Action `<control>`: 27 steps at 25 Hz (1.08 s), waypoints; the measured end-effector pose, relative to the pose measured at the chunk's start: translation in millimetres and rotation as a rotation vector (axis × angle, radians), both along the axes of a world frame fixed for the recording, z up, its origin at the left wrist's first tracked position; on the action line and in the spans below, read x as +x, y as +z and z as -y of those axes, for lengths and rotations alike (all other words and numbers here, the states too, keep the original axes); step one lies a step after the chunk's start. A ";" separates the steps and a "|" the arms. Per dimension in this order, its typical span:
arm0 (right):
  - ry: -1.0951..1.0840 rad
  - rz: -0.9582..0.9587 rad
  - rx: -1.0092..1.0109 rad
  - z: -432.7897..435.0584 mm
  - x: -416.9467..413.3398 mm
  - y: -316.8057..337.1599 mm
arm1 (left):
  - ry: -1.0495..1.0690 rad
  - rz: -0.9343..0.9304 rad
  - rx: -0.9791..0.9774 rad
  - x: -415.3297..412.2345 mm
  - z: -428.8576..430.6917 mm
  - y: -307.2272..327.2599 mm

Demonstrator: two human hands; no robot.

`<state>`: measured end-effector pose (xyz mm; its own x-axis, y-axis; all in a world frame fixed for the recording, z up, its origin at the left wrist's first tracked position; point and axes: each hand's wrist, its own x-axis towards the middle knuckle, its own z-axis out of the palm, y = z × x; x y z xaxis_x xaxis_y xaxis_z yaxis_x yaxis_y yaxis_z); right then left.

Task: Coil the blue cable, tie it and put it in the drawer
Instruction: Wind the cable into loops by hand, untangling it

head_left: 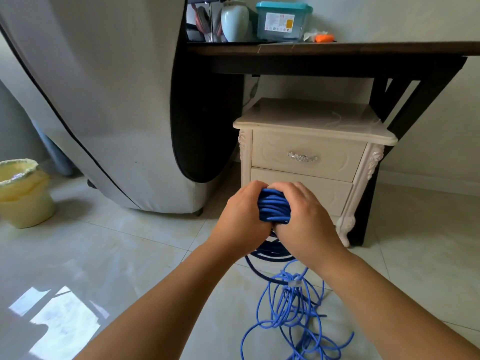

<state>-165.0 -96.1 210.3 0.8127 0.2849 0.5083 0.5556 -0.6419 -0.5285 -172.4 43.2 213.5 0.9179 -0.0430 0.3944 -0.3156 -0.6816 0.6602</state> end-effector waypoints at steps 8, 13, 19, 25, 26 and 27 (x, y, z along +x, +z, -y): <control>0.270 -0.730 0.643 23.0 9.8 12.5 | 0.190 -0.195 -0.677 8.5 -4.3 4.3; 0.347 -0.845 0.684 21.9 7.4 5.8 | 0.323 -0.378 -1.116 15.0 -6.6 2.1; 0.191 -0.858 0.646 9.6 5.1 -2.3 | 0.267 -0.350 -1.104 7.3 1.4 6.0; 0.028 -0.833 0.781 2.8 10.6 -4.5 | 0.109 -0.389 -1.135 -1.1 3.2 10.5; -0.005 -0.816 0.797 1.9 11.7 -5.5 | 0.066 -0.407 -1.111 -2.7 2.7 10.3; -0.038 -0.792 0.826 1.4 12.7 -6.9 | 0.020 -0.432 -1.075 -4.1 2.5 9.9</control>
<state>-152.3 -97.5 203.4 0.9890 0.0706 -0.1298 -0.1337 0.0546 -0.9895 -176.6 40.7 223.5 0.9818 0.1405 -0.1278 0.0818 0.2947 0.9521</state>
